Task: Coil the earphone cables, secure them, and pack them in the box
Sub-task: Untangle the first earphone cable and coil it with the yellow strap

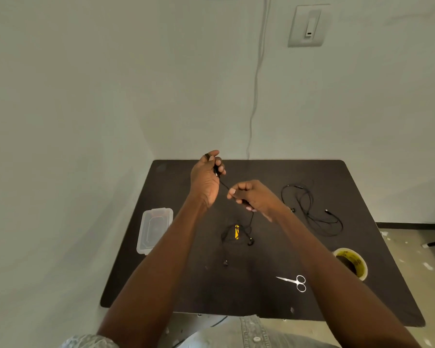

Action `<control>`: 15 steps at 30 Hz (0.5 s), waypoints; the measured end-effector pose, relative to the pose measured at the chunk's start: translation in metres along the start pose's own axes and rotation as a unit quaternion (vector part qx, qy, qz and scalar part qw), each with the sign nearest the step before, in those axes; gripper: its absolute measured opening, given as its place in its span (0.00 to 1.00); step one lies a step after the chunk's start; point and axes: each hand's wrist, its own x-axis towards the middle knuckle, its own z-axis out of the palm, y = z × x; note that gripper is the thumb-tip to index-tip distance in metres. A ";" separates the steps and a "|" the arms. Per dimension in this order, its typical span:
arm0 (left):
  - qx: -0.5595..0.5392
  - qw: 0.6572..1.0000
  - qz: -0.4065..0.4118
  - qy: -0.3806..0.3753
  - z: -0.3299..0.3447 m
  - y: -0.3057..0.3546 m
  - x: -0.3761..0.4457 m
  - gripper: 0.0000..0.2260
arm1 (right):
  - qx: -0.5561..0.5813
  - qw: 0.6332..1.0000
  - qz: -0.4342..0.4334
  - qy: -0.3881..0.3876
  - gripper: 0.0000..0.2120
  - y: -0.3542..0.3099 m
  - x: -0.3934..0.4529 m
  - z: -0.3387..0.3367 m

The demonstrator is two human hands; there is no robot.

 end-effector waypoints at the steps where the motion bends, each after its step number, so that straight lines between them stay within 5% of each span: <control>1: 0.018 1.000 0.000 0.006 -0.001 -0.002 0.002 0.10 | -0.005 1.000 -0.002 -0.001 0.12 -0.004 -0.001 -0.002; 10: 0.328 0.938 -0.009 -0.115 -0.003 -0.013 0.003 0.11 | 0.036 0.998 -0.060 0.007 0.08 -0.035 0.002 -0.034; 15: 0.334 0.928 -0.056 -0.158 -0.003 -0.013 -0.006 0.14 | 0.067 0.993 -0.085 0.043 0.09 -0.047 0.005 -0.052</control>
